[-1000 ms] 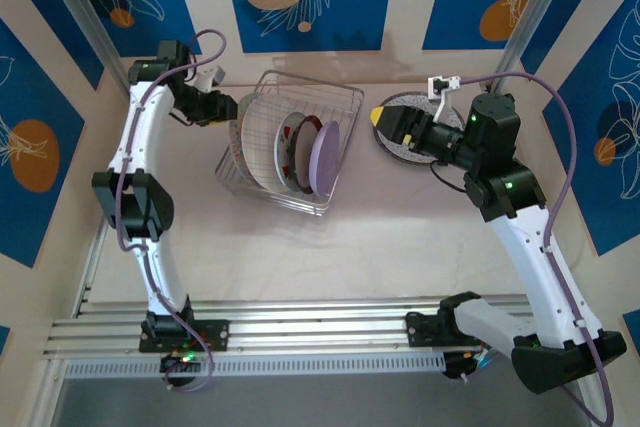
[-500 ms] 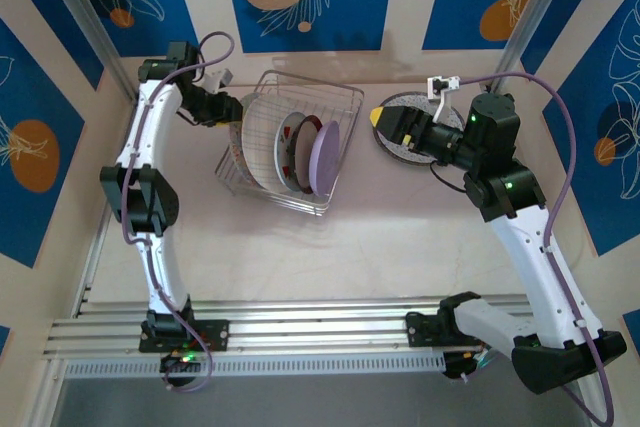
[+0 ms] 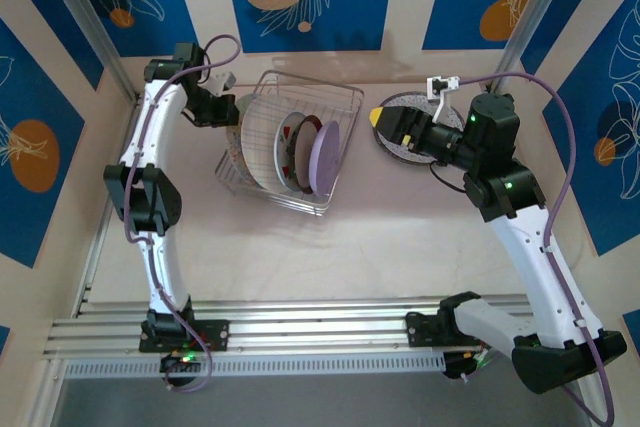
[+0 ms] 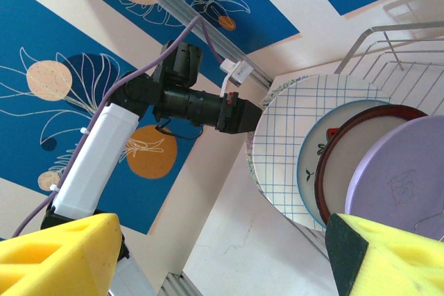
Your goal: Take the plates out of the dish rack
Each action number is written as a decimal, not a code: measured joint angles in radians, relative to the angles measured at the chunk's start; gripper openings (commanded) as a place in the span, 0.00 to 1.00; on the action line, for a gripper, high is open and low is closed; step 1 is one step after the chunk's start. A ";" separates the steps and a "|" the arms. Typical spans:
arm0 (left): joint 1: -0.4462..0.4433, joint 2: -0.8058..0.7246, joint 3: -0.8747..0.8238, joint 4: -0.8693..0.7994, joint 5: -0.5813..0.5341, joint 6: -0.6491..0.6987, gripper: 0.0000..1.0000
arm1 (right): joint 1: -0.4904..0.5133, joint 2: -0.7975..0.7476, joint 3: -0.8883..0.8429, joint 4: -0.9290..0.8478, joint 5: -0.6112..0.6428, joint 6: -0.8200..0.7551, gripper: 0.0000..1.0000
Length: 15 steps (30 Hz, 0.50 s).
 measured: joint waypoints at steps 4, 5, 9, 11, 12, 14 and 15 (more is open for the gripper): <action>-0.007 0.000 0.005 -0.002 -0.014 0.000 0.00 | 0.000 0.000 0.000 0.000 0.000 0.000 0.79; -0.008 0.000 0.006 -0.003 -0.018 0.000 0.00 | 0.001 0.000 0.000 0.000 0.000 0.000 0.78; -0.014 0.000 0.015 -0.010 -0.034 -0.003 0.00 | 0.001 0.000 0.000 0.000 0.000 0.000 0.78; -0.022 0.000 0.021 -0.013 -0.047 -0.007 0.00 | 0.001 0.000 0.000 0.000 0.000 0.000 0.78; -0.026 0.000 0.023 -0.014 -0.056 -0.010 0.00 | 0.001 0.000 0.000 0.000 0.000 0.000 0.78; -0.034 0.000 0.030 -0.016 -0.073 -0.015 0.00 | 0.001 0.000 0.000 0.000 0.001 0.000 0.78; -0.039 0.000 0.034 -0.019 -0.082 -0.019 0.00 | 0.001 0.000 0.000 0.000 0.001 0.000 0.78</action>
